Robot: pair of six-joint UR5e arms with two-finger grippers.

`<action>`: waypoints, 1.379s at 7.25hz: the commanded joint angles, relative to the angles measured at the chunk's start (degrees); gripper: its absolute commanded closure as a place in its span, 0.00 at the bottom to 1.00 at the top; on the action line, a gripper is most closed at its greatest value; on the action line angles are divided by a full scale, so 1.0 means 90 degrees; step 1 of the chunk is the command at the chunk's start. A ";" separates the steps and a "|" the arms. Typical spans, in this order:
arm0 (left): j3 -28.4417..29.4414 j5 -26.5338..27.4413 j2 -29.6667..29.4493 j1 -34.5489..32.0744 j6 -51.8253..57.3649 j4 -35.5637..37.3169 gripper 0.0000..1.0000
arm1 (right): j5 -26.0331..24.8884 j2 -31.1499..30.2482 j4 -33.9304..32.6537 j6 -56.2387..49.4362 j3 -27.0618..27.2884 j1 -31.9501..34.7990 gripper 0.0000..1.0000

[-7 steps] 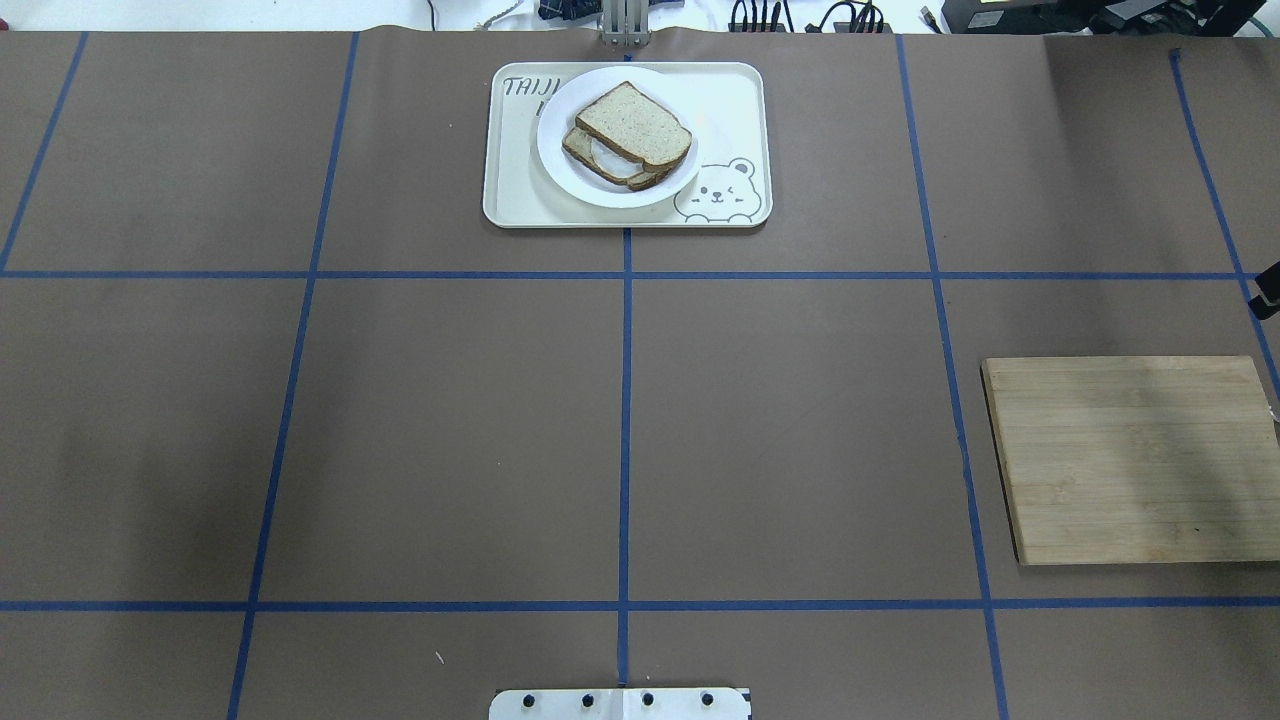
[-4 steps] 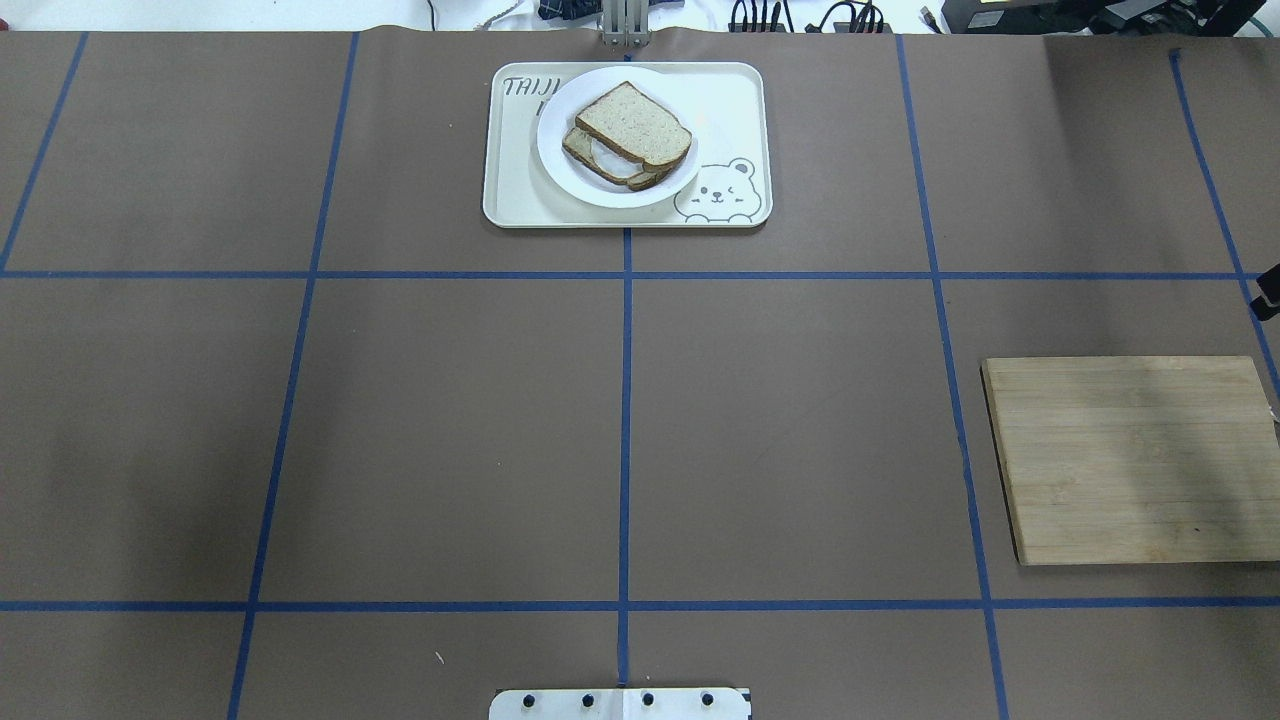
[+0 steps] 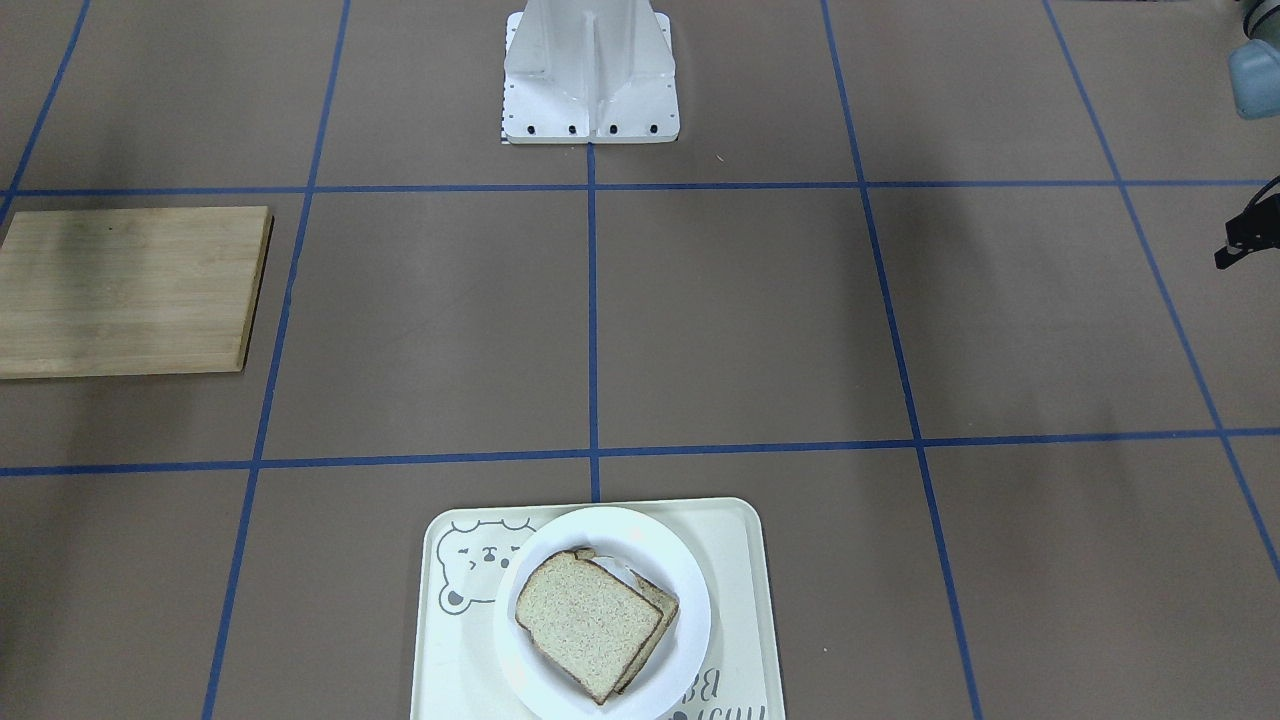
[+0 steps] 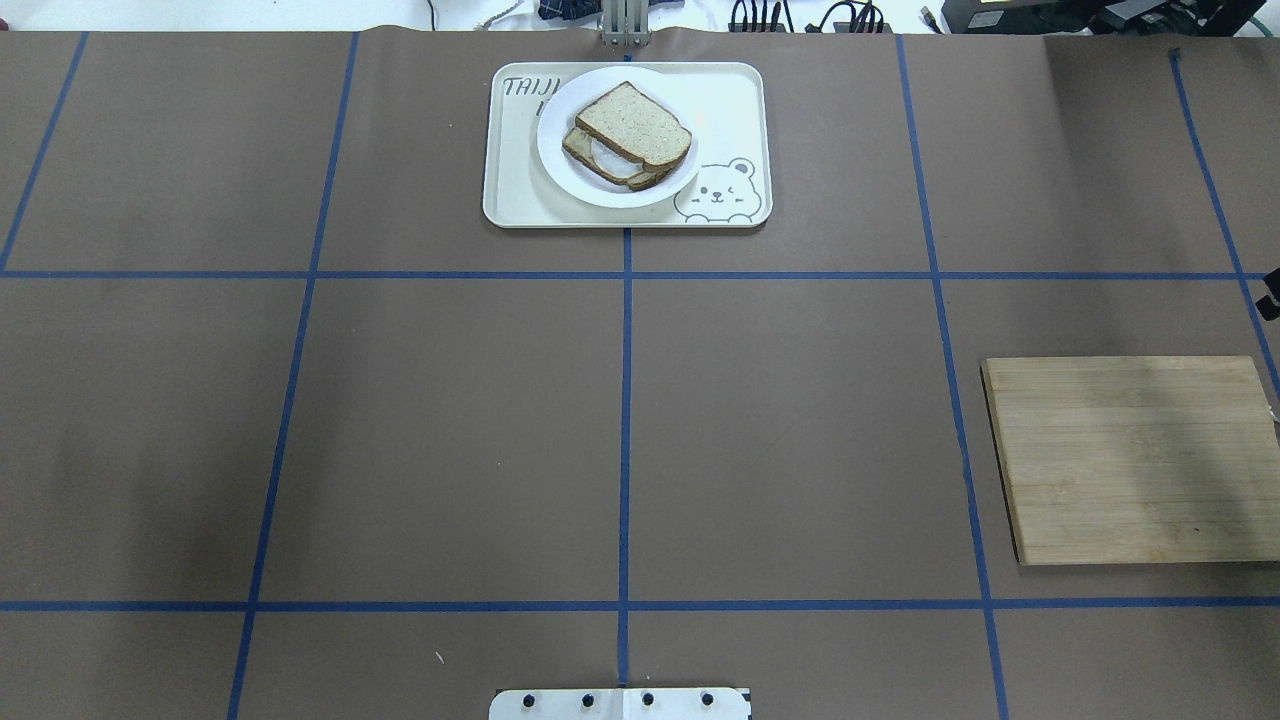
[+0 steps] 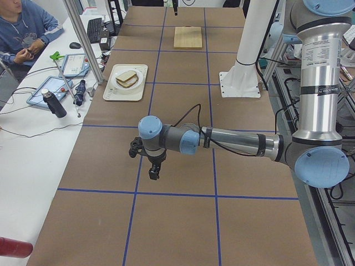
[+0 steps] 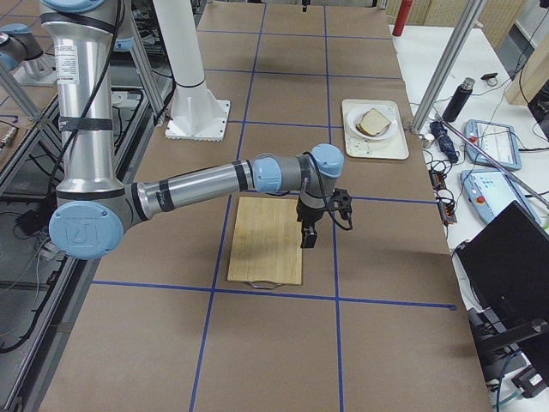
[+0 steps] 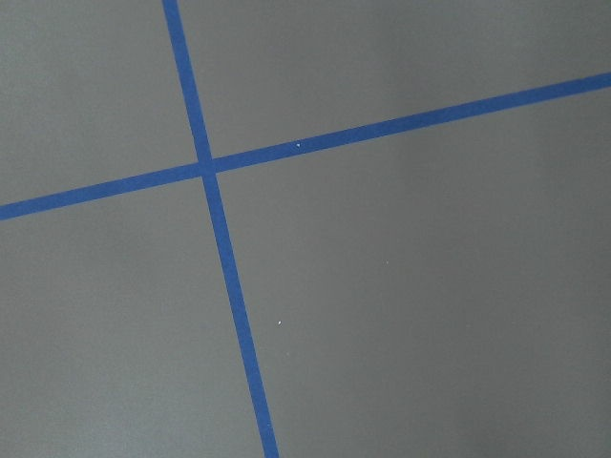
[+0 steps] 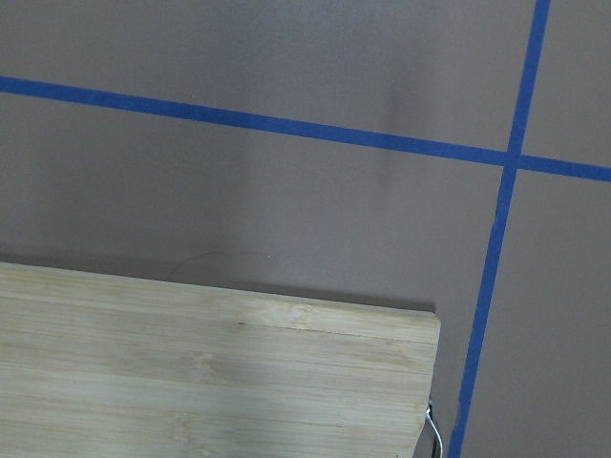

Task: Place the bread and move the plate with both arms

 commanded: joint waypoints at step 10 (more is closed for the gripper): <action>0.0136 -0.0070 -0.0563 0.0015 -0.0008 -0.0031 0.02 | 0.0159 0.0062 0.0004 0.0009 0.0044 0.0066 0.00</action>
